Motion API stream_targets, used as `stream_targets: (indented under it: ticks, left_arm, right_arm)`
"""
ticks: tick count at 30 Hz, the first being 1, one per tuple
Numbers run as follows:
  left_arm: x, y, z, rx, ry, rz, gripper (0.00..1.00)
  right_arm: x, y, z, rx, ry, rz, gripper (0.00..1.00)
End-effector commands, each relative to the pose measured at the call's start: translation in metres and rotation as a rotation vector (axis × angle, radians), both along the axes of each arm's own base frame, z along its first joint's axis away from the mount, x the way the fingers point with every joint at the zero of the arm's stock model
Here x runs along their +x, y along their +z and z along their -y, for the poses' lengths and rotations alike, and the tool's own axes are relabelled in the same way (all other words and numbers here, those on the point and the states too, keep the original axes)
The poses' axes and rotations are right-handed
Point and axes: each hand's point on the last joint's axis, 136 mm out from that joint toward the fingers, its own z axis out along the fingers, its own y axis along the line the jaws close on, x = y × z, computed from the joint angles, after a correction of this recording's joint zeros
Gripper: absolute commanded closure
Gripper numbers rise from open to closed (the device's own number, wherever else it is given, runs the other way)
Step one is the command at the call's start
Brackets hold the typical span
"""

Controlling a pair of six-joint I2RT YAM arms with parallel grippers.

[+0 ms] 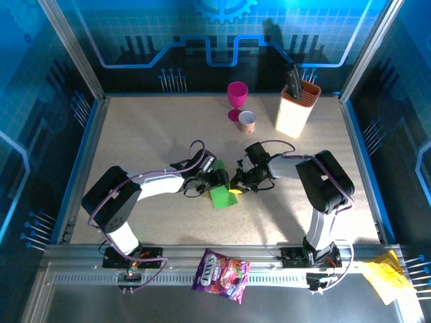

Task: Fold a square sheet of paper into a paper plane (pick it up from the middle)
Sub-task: Third fold the triangle at the center of the table.

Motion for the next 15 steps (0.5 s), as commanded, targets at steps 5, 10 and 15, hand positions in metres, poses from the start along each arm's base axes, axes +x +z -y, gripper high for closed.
stream_targets:
  ticks: [5, 10, 15]
  left_arm:
    - [-0.01, -0.004, -0.014, 0.025, -0.06, 0.0, 0.38]
    - [-0.009, -0.009, -0.021, 0.044, -0.097, -0.005, 0.46]
    - [-0.006, -0.01, -0.019, 0.053, -0.146, -0.001, 0.55]
  right_arm:
    - [-0.024, -0.047, 0.04, -0.201, -0.038, -0.117, 0.98]
    - [-0.024, -0.047, 0.041, -0.207, -0.037, -0.115, 0.98]
    - [-0.024, -0.048, 0.042, -0.213, -0.038, -0.117, 0.98]
